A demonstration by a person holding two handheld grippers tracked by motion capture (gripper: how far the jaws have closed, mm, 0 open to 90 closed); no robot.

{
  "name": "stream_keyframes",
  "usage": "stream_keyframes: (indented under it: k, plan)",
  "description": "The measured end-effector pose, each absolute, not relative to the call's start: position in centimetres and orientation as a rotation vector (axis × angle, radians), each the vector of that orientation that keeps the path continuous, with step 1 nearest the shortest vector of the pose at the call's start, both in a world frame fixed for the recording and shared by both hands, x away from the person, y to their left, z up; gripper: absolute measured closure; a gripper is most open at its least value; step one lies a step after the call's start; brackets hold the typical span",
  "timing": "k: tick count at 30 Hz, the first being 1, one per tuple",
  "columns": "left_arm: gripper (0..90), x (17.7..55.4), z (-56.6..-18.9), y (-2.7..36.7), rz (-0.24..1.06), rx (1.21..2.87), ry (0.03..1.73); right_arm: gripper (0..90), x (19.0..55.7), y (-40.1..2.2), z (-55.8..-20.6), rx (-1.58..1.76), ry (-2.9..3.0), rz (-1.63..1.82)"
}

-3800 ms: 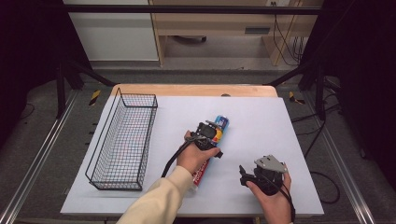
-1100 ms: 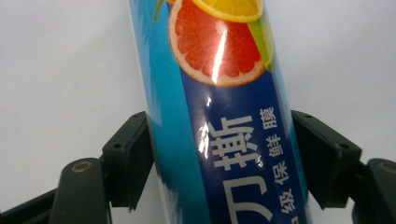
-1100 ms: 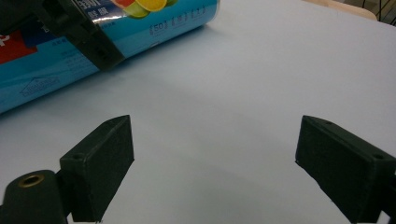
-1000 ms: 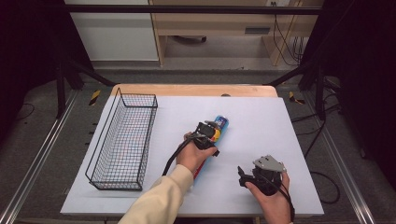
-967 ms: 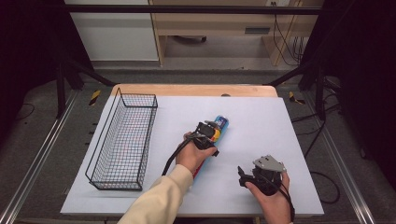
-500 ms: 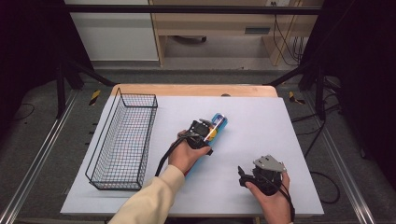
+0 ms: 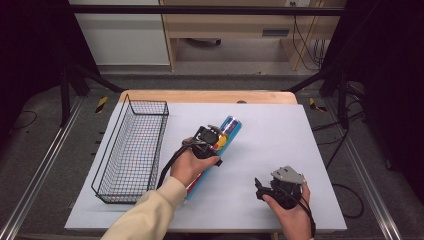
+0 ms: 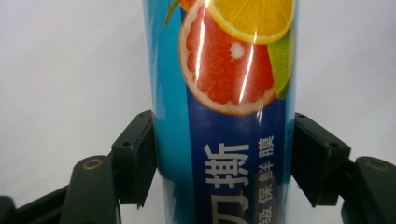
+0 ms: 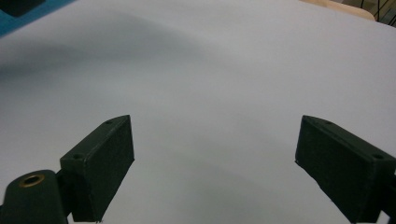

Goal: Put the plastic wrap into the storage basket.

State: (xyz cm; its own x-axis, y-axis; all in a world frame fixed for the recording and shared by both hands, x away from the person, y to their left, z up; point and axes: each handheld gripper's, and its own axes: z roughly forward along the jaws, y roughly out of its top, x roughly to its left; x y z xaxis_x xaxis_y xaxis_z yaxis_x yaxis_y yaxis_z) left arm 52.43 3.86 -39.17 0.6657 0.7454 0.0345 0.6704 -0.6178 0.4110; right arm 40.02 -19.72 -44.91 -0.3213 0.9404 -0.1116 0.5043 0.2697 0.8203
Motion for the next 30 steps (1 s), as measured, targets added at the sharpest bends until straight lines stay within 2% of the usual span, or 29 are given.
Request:
stream_keyframes:
  k: [6,11,30]
  plan:
    - [31.8,52.5,-39.1,4.3,0.335,2.500,1.075,11.8,40.0,-19.7,-44.9,1.298,1.938,0.926]
    - [31.9,52.5,-39.2,4.5,0.326,2.486,1.066,11.8,40.1,-19.7,-45.0,1.299,1.938,0.923]
    - [32.1,52.6,-36.1,6.7,0.356,2.391,1.054,11.7,40.1,-19.6,-45.1,1.300,1.946,0.921]
